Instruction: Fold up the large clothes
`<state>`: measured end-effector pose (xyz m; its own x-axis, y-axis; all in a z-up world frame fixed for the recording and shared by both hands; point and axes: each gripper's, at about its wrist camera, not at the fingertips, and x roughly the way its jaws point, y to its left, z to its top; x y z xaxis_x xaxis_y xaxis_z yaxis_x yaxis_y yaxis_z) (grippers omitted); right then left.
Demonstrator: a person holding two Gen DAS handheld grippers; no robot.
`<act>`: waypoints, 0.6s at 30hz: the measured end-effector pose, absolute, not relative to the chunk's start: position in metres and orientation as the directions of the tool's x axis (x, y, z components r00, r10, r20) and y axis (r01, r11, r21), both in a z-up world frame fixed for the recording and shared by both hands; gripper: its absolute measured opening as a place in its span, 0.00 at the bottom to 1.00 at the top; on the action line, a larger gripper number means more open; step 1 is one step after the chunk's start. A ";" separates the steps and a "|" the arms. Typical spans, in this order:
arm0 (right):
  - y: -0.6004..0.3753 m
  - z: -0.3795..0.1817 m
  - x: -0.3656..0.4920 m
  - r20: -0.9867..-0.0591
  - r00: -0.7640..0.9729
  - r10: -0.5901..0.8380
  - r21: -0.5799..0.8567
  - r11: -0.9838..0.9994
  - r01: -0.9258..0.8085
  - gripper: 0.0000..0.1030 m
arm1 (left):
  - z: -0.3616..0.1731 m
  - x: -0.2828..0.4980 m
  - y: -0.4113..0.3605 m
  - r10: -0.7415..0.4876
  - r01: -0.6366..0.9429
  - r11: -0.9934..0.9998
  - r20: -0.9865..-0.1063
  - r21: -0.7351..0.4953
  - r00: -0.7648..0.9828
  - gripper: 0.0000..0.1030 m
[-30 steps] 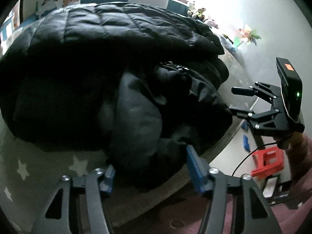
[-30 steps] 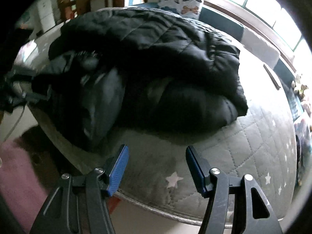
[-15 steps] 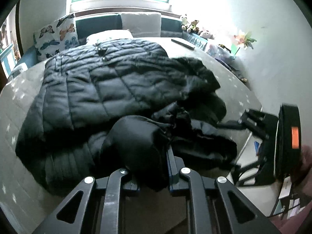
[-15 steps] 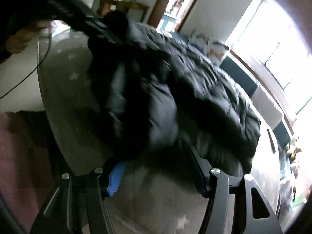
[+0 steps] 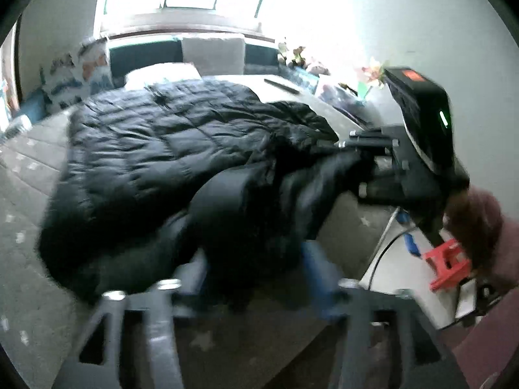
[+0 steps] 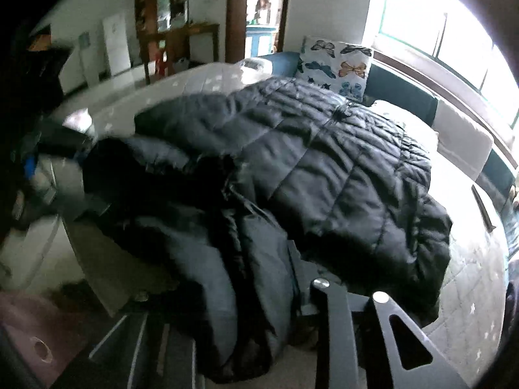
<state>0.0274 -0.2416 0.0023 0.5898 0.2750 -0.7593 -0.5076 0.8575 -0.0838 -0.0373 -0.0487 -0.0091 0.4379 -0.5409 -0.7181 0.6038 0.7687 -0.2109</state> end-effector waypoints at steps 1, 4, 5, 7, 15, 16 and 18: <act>-0.244 0.004 0.026 -0.755 0.596 0.274 -0.083 0.862 -0.500 0.26 | -0.007 -0.046 -0.040 -0.501 0.584 0.798 -0.704 -0.150 0.504 0.95; -0.250 0.015 0.029 -0.739 0.609 0.289 -0.057 0.874 -0.483 0.25 | -0.007 -0.061 -0.018 -0.440 0.545 0.836 -0.670 -0.063 0.598 0.98; -0.252 0.017 0.032 -0.736 0.609 0.295 -0.038 0.880 -0.473 0.25 | -0.009 -0.062 -0.014 -0.429 0.537 0.842 -0.673 -0.057 0.602 0.98; -0.255 0.018 0.042 -0.731 0.614 0.298 -0.023 0.889 -0.458 0.25 | -0.016 -0.062 -0.009 -0.383 0.511 0.859 -0.683 -0.017 0.621 0.98; -0.258 0.022 0.058 -0.730 0.616 0.296 0.000 0.901 -0.433 0.25 | -0.054 -0.048 -0.036 -0.083 0.363 0.858 -0.600 0.364 0.796 0.98; -0.259 0.022 0.061 -0.730 0.616 0.297 0.001 0.901 -0.433 0.25 | -0.058 -0.044 -0.041 -0.074 0.359 0.850 -0.587 0.386 0.807 0.98; -0.261 0.022 0.058 -0.722 0.622 0.302 0.011 0.904 -0.427 0.25 | -0.064 -0.045 -0.047 -0.080 0.363 0.828 -0.550 0.428 0.831 0.72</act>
